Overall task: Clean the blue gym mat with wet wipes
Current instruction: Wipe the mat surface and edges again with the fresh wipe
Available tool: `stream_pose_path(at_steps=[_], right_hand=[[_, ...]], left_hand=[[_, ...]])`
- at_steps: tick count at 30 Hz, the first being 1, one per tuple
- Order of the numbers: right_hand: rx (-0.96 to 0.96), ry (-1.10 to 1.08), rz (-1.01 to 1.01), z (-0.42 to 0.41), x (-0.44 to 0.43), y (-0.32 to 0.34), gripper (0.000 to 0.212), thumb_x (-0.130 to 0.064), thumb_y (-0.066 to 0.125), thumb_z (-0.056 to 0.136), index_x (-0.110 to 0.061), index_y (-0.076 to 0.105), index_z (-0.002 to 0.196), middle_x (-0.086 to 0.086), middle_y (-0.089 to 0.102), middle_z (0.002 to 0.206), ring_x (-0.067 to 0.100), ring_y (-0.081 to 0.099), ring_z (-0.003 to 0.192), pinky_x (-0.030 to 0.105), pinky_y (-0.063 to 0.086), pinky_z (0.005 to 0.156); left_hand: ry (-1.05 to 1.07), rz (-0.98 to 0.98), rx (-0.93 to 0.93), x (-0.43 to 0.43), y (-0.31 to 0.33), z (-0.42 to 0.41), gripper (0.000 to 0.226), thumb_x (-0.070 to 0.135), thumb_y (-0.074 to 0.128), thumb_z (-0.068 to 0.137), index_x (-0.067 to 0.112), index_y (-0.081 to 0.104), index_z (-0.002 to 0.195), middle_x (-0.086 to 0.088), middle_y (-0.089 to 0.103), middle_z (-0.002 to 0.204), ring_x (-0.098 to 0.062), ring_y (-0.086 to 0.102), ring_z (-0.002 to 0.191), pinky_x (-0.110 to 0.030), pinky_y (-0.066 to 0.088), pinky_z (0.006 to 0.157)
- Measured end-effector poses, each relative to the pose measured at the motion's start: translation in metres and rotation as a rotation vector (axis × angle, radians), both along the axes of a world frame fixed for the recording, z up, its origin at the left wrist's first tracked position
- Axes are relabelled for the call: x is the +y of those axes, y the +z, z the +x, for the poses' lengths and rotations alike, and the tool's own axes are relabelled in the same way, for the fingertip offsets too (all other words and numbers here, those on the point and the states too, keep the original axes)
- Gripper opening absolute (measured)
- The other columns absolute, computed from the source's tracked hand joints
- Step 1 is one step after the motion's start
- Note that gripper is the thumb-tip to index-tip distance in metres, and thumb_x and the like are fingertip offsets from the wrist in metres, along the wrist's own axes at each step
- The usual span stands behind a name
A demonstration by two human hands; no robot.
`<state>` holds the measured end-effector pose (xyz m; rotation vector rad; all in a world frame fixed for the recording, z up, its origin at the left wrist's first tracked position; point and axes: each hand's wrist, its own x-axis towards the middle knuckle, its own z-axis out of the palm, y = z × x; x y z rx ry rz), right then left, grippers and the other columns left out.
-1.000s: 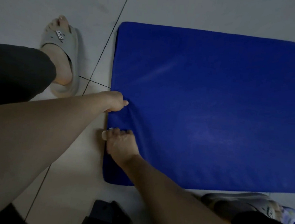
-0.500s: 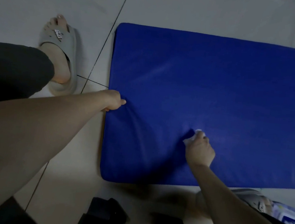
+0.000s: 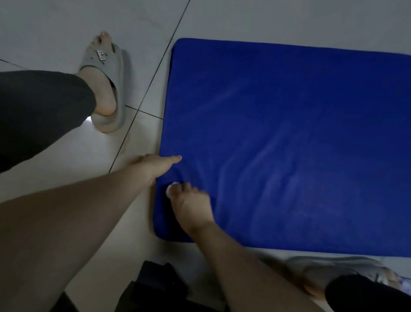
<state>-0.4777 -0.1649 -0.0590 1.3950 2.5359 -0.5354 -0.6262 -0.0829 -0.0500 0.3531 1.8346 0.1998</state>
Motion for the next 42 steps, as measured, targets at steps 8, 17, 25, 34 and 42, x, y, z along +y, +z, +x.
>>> stream_pose_path(at_steps=[8,17,25,34,42], right_hand=[[-0.089,-0.834,-0.082,0.173,0.050,0.027,0.030,-0.028,0.031,0.106,-0.021,0.051,0.127,0.014,0.058,0.118,0.035,0.061,0.093,0.039,0.046,0.072],[0.391,-0.858,-0.189,0.096,0.077,0.119,0.023,-0.033,0.055,0.097,-0.011,0.047,0.092,-0.002,0.054,0.071,0.024,0.056,0.069,0.029,0.035,0.053],[0.742,-0.493,0.229,0.018,0.118,0.272,0.034,-0.025,0.053,0.100,-0.028,0.040,0.069,-0.011,0.051,0.065,0.008,0.048,0.057,0.028,0.037,0.050],[0.192,-0.724,0.158,0.134,0.127,0.227,0.008,-0.028,0.046,0.101,-0.025,0.044,0.094,-0.004,0.055,0.082,0.024,0.051,0.073,0.034,0.041,0.059],[1.079,-0.886,0.120,0.065,0.150,0.256,0.022,-0.020,0.048,0.104,-0.013,0.047,0.083,-0.016,0.056,0.069,0.001,0.055,0.067,0.015,0.042,0.063]], left_hand=[[-0.116,0.182,-0.027,0.001,0.073,0.006,0.051,0.052,0.070,0.091,0.019,0.060,0.128,0.003,0.064,0.119,-0.014,0.060,0.098,-0.034,0.044,0.092],[0.011,0.439,-0.069,0.029,0.169,0.042,0.051,0.043,0.061,0.100,0.007,0.056,0.136,0.003,0.061,0.097,-0.012,0.059,0.081,-0.021,0.045,0.060],[-0.037,0.655,-0.074,0.080,0.266,0.052,0.037,0.037,0.056,0.103,0.002,0.066,0.112,-0.001,0.066,0.083,-0.015,0.059,0.067,-0.022,0.045,0.048],[-0.090,0.909,-0.245,0.131,0.313,0.042,0.029,0.036,0.056,0.104,0.012,0.070,0.113,-0.004,0.075,0.108,-0.022,0.073,0.093,-0.028,0.058,0.071],[-0.101,1.010,-0.236,0.156,0.319,0.060,0.022,0.034,0.058,0.103,0.018,0.071,0.095,0.007,0.076,0.094,-0.011,0.074,0.083,-0.022,0.058,0.064]])
